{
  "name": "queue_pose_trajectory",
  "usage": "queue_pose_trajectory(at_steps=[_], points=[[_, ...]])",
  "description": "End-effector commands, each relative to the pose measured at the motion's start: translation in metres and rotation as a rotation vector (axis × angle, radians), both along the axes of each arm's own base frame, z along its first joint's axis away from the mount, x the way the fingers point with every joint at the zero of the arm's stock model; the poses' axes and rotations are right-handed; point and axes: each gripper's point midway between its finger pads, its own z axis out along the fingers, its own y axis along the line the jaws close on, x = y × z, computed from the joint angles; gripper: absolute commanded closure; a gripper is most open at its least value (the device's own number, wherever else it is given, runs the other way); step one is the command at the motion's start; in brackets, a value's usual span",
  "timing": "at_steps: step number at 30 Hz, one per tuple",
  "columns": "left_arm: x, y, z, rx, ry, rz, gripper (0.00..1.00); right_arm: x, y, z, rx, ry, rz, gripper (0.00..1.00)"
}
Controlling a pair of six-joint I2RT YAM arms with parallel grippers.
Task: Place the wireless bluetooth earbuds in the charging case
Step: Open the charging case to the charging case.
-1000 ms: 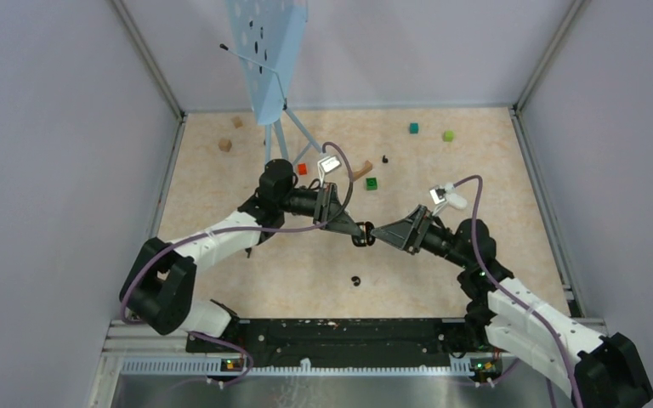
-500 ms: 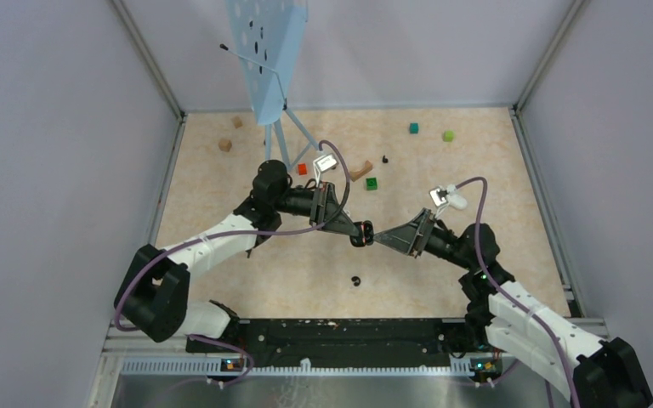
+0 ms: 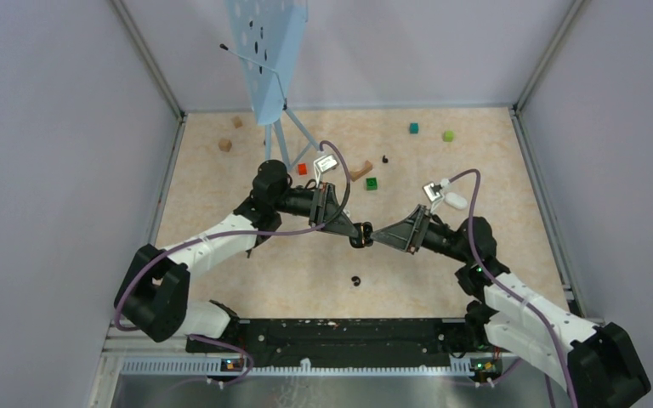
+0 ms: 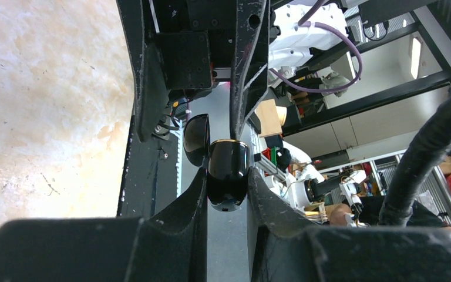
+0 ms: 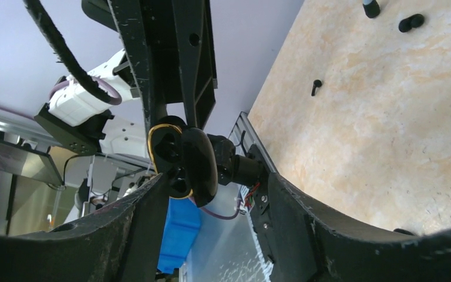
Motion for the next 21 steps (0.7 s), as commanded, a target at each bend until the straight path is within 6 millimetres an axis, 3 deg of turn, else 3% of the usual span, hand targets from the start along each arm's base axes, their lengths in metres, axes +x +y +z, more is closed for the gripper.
queue_pose_trajectory(at_steps=[1,10,17,21], points=[[0.0001,-0.0003,0.009,-0.037,-0.063,-0.015,1.0,0.0019,0.0023,0.0363,0.051,-0.131,0.018,0.39],[-0.0003,-0.0016,0.0086,-0.036,-0.058,-0.018,1.0,0.0021,0.0054,0.0402,0.06,-0.141,0.042,0.54],[-0.0019,-0.005,0.0001,-0.022,-0.038,-0.028,1.0,0.0004,0.0068,0.0367,0.063,-0.134,0.06,0.57],[-0.0012,-0.0061,0.0006,-0.024,-0.042,-0.026,1.0,0.0004,0.0079,0.0375,0.058,-0.14,0.069,0.67]])
